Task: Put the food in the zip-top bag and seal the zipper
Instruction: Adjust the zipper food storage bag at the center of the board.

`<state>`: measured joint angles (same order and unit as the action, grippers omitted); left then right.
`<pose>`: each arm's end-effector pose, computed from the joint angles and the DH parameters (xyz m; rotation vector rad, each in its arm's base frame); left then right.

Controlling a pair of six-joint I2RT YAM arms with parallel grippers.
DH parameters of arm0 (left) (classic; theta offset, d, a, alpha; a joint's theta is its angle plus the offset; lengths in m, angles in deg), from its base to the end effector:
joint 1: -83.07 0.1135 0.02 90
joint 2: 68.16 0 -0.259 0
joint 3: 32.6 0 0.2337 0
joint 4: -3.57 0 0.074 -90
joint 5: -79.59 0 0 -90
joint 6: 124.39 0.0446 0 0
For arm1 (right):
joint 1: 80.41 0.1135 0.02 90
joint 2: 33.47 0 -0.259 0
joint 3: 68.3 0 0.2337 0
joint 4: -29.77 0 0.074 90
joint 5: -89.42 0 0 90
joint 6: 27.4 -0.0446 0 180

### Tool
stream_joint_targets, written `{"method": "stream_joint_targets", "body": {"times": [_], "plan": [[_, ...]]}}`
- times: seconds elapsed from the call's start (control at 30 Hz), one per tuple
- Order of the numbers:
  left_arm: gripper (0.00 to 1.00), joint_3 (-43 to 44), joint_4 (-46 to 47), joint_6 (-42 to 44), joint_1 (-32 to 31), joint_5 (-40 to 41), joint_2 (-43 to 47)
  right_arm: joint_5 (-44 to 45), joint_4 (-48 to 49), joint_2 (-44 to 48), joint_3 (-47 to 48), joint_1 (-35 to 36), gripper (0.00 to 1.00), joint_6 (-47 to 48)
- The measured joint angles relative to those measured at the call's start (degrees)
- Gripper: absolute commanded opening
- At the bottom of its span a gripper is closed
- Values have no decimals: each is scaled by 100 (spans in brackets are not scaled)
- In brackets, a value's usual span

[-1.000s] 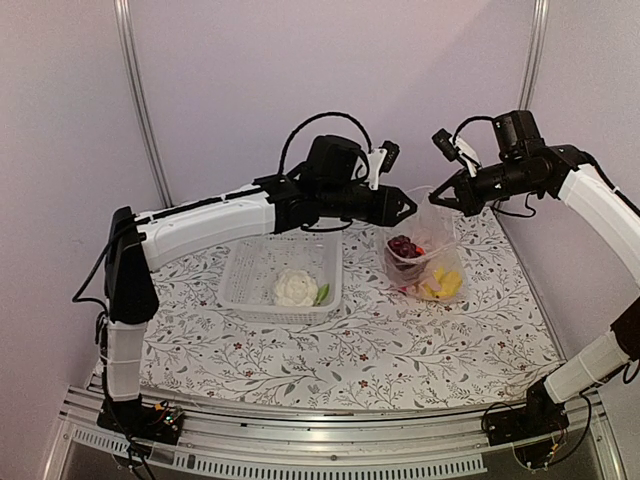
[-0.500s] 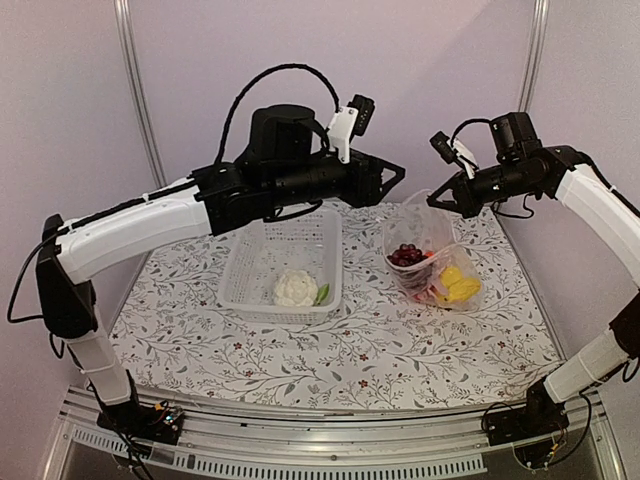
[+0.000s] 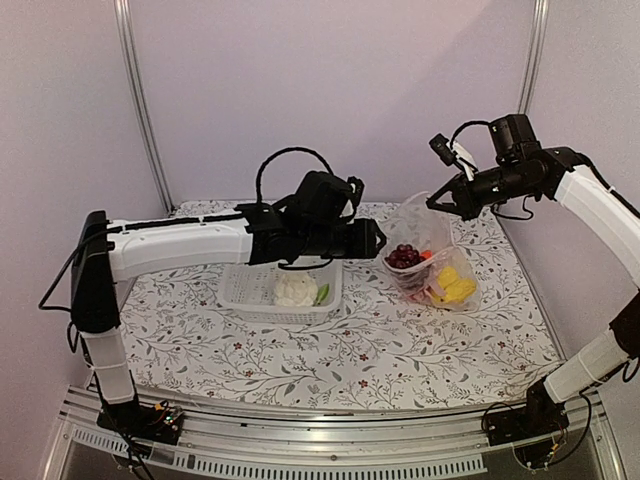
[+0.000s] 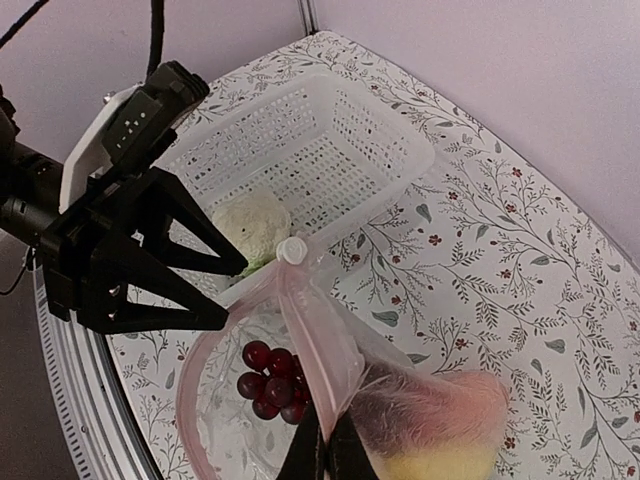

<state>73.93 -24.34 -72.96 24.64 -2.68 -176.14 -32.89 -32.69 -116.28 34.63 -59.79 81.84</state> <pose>0.2337 -0.3688 0.2960 0.2940 2.1841 -0.8659 0.2626 0.1243 0.3756 -1.0322 2.0067 0.6603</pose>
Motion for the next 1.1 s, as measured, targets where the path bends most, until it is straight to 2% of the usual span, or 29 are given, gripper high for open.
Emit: {"method": "stream_joint_targets", "body": {"times": [0.17,0.23,0.33,0.47,0.6,0.7,0.8,0.93,1.1], "plan": [[42,348,-127,-264,96,-142,-328,-57,2,0,-85,0,0,-2],[35,439,-118,-323,164,-240,-402,-79,4,0,-125,0,0,0],[23,586,-120,-341,254,-356,-529,-85,31,0,-197,0,0,0],[0,973,-184,-306,367,-682,-802,-81,52,-20,-221,0,0,-2],[0,1952,-625,-210,533,-1036,-1283,120,-35,-247,122,0,0,-28],[0,3053,-1108,-15,662,-1104,-1676,573,-146,-522,866,-50,0,-85],[0,3768,-1226,160,710,-1054,-1705,710,-105,-544,1189,-227,0,-188],[0,3407,-844,306,688,-787,-1106,846,76,-448,1235,-592,0,-372],[0,3185,-463,369,640,-693,-1054,931,92,-527,997,-595,0,-448]]}}
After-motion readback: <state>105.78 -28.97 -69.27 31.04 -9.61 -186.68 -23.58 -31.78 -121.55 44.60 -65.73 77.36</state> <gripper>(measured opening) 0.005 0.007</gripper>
